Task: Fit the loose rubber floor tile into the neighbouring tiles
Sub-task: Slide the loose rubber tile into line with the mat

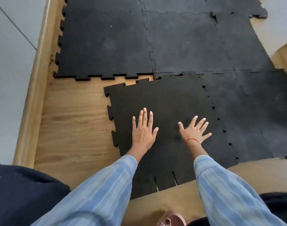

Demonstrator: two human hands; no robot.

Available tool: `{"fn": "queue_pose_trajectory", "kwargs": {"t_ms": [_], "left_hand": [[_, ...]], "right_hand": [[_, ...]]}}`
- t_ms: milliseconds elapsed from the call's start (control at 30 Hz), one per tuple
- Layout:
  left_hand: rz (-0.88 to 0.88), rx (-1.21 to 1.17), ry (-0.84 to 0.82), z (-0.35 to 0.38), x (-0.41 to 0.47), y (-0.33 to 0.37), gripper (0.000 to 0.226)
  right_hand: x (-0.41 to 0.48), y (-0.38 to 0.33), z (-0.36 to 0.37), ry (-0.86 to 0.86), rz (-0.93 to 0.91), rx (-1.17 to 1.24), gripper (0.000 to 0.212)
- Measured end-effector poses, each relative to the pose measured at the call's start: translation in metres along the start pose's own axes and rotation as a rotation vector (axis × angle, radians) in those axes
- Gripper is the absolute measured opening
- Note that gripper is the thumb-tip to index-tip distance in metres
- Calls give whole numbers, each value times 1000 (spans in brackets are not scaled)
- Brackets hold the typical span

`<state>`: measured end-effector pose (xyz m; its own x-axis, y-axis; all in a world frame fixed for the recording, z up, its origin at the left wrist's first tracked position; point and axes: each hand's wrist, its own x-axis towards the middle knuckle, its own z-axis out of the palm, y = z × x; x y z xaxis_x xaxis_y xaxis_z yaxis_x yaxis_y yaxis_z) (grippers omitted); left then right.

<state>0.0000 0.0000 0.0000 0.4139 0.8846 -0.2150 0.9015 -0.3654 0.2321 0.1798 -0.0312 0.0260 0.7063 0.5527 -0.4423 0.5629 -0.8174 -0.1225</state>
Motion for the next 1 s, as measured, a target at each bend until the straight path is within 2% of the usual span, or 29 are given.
{"fn": "queue_pose_trajectory", "kwargs": {"t_ms": [133,367,467,600,767,900,1000], "left_hand": [[38,21,-32,31,-1,2,71],[45,6,-93,25,3,1,76],[30,23,-79,25,2,-3,76],[-315,-57,-18,13,4,-30,90],[-706,-273,-120,-8,17,-57,117],[-778,-429,-92,-23,27,-44,120],[-899,-630,-12,-30,37,-47,119]], "right_hand": [[33,18,-16,-54,219,134,108],[64,62,-43,-80,256,130,143],[73,60,-50,-65,273,98,147],[82,56,-50,-5,262,56,150],[92,58,-48,29,257,70,149],[89,59,-53,42,234,49,138],[86,60,-53,61,255,86,139]]}}
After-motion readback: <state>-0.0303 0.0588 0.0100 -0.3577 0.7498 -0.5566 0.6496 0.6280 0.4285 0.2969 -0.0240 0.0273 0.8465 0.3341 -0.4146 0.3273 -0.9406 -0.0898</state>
